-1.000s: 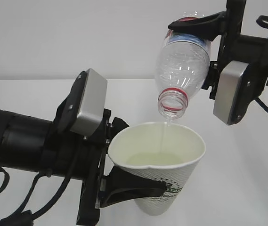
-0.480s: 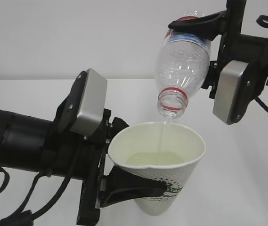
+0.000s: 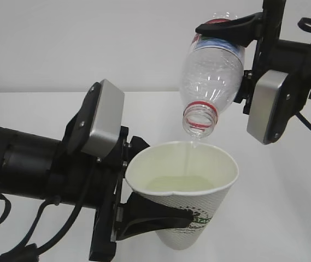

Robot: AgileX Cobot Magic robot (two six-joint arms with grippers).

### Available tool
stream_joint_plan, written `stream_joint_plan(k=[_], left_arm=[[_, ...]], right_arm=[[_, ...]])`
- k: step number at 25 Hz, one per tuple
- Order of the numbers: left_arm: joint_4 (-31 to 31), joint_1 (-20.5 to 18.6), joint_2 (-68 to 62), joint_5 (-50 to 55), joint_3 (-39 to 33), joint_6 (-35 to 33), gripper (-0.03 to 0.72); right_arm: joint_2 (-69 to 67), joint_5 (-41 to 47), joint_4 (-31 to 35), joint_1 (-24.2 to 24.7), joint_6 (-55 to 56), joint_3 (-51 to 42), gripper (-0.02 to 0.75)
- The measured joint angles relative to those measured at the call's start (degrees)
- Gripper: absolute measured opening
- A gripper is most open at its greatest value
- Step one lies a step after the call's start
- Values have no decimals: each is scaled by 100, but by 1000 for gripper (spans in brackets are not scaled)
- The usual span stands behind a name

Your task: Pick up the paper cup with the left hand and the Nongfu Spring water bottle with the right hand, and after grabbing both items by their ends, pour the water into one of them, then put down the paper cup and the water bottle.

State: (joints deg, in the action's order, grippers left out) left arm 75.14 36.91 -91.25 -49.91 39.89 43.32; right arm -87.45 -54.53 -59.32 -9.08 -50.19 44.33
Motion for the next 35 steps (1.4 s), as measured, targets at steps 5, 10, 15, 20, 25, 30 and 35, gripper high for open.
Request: stream_joint_plan(k=[5, 10, 15, 20, 25, 30, 35], left_arm=[[0, 0, 0, 0, 0, 0, 440], [0, 0, 0, 0, 0, 0, 440], [0, 0, 0, 0, 0, 0, 440], [0, 0, 0, 0, 0, 0, 440], [0, 0, 0, 0, 0, 0, 440], [0, 0, 0, 0, 0, 0, 440], [0, 0, 0, 0, 0, 0, 440]], right_arm=[[0, 10, 84, 0, -90, 0, 482], [0, 37, 117, 0, -106, 0, 482], [0, 46, 135, 0, -106, 0, 482], [0, 50, 135, 0, -114, 0, 482], [0, 50, 140, 0, -114, 0, 482], [0, 59, 140, 0, -114, 0, 482], [0, 59, 162, 0, -127, 0, 482]])
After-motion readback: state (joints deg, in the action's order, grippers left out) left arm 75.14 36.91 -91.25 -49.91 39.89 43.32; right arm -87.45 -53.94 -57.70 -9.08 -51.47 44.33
